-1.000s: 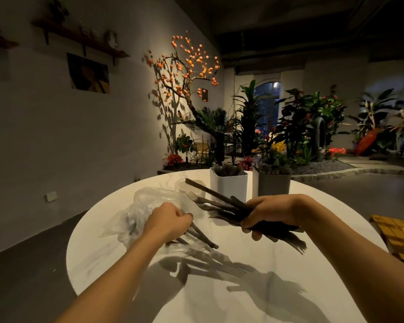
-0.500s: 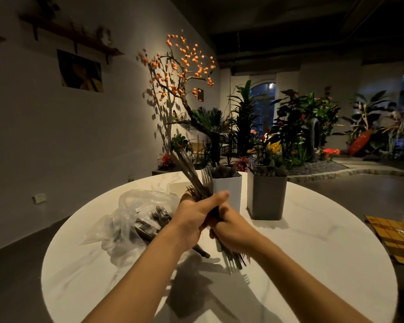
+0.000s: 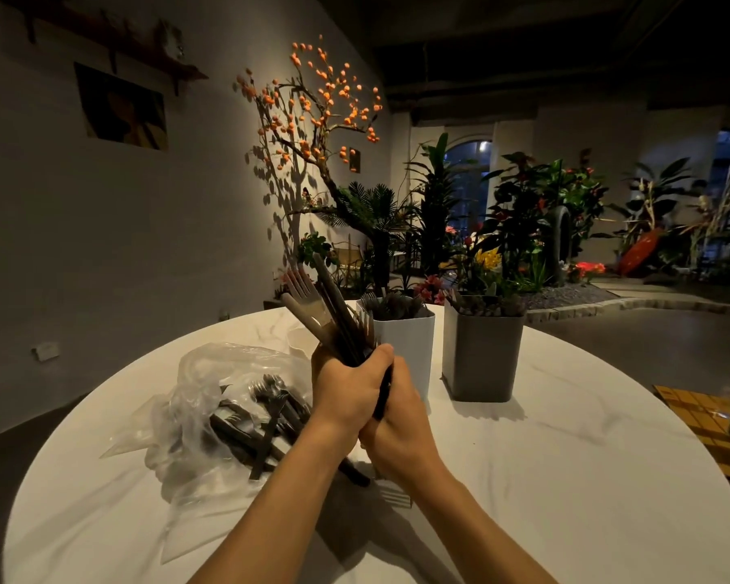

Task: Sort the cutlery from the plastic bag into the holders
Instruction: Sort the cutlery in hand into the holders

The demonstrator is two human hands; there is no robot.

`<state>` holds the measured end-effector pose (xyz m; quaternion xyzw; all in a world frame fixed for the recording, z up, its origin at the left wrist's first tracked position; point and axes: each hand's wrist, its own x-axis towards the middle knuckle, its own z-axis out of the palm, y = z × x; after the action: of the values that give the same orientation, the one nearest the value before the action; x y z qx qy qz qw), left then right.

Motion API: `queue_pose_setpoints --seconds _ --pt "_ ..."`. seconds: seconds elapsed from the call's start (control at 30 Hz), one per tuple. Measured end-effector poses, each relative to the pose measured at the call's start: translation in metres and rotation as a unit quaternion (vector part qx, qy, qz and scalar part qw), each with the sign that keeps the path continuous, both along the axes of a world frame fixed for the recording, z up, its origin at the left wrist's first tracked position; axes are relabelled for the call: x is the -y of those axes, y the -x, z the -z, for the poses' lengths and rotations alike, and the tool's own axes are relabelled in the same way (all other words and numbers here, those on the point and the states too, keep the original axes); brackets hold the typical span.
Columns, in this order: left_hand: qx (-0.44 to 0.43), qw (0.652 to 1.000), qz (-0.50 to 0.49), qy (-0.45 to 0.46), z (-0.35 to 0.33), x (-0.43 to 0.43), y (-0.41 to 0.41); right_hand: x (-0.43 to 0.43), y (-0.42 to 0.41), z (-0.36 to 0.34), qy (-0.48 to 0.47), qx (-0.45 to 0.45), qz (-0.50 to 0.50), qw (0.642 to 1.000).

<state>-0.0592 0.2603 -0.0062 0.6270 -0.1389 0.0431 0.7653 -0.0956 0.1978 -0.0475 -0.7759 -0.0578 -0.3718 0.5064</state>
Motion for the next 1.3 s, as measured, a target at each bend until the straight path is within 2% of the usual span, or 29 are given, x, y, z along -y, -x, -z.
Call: queue_pose_setpoints --seconds 0.13,0.23,0.33,0.4,0.53,0.63,0.77,0.87,0.93,1.07,1.3 --pt "0.040 0.999 0.019 0.000 0.000 0.006 -0.001 0.013 -0.004 0.004 -0.063 0.012 -0.010 0.998" --pt "0.028 0.999 0.038 0.001 0.000 0.012 -0.002 0.019 -0.003 0.007 -0.132 0.020 -0.028 0.991" --pt "-0.004 0.998 0.065 0.014 0.002 0.019 -0.004 0.019 0.001 0.006 -0.242 0.043 -0.094 0.965" --pt "-0.009 0.998 0.067 0.015 0.007 0.022 -0.005 0.020 0.003 0.005 -0.289 0.064 -0.084 0.952" --pt "0.002 0.998 0.064 0.001 0.019 0.021 -0.003 0.019 -0.002 0.011 -0.294 0.067 0.019 0.953" --pt "-0.007 0.997 0.072 0.001 0.025 0.018 -0.003 0.017 -0.005 0.013 -0.291 0.046 0.045 0.954" --pt "-0.034 0.995 0.069 0.062 0.026 0.015 -0.003 0.021 -0.006 0.008 -0.315 0.016 0.055 0.947" --pt "0.009 0.995 0.045 0.086 0.013 0.012 -0.008 0.030 -0.008 0.008 -0.307 -0.023 0.104 0.946" --pt "0.060 0.996 0.028 0.062 0.007 0.011 -0.012 0.037 -0.011 0.012 -0.287 -0.063 0.136 0.946" --pt "0.161 0.984 0.043 -0.069 0.019 0.011 -0.016 0.041 -0.016 0.019 -0.266 -0.110 0.148 0.946" --pt "0.194 0.967 0.079 -0.146 0.053 0.019 -0.020 0.039 -0.015 0.020 -0.234 -0.098 0.103 0.962"
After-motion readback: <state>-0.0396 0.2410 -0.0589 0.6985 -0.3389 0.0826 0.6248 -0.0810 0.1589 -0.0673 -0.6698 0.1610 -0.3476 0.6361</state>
